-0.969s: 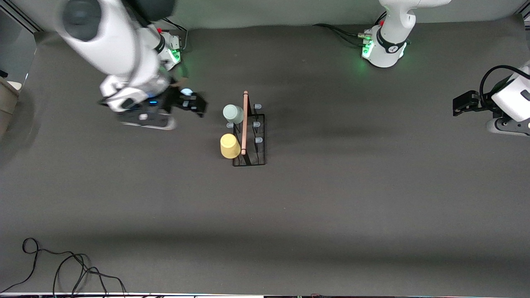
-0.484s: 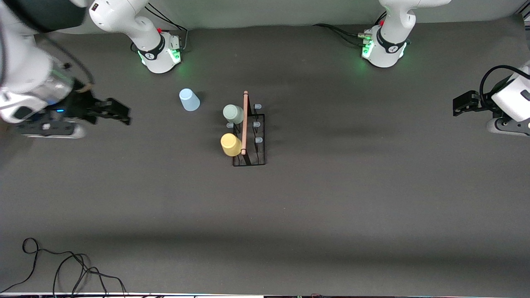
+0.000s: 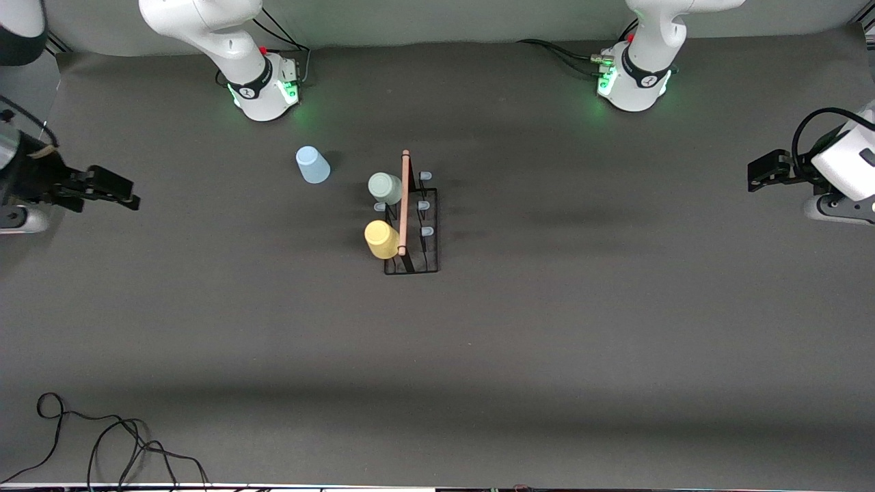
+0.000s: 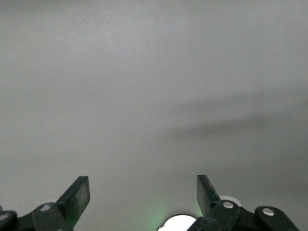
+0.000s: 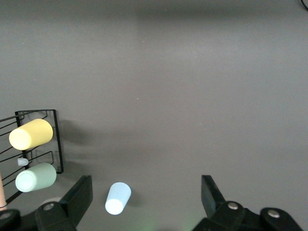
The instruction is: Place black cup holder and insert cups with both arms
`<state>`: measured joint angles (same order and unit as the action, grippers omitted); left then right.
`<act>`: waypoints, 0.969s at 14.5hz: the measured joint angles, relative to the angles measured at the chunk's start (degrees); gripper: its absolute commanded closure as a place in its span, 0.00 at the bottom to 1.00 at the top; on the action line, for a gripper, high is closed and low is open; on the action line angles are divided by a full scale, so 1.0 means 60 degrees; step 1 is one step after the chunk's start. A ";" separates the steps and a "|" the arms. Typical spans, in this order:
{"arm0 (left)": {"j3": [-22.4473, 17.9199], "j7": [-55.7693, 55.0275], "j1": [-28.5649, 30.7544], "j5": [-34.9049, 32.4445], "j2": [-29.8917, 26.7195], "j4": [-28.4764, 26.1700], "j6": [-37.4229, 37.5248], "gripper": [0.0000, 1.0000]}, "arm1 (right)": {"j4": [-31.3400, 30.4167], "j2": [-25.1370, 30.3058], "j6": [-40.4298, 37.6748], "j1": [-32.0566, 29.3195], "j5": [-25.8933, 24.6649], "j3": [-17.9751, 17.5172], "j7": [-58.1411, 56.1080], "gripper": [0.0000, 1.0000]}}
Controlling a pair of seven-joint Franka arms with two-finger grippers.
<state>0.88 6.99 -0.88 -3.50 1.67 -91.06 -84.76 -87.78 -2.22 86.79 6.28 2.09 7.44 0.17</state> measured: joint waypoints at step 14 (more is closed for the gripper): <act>0.0000 0.0001 0.0000 0.0000 0.0000 0.0000 0.0000 0.00 | -0.0121 -0.0002 0.0482 -0.0715 -0.0450 -0.0653 -0.0149 0.00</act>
<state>0.88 6.99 -0.88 -3.50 1.67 -91.06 -84.76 -88.50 -2.24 89.69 1.99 -0.61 3.52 -0.73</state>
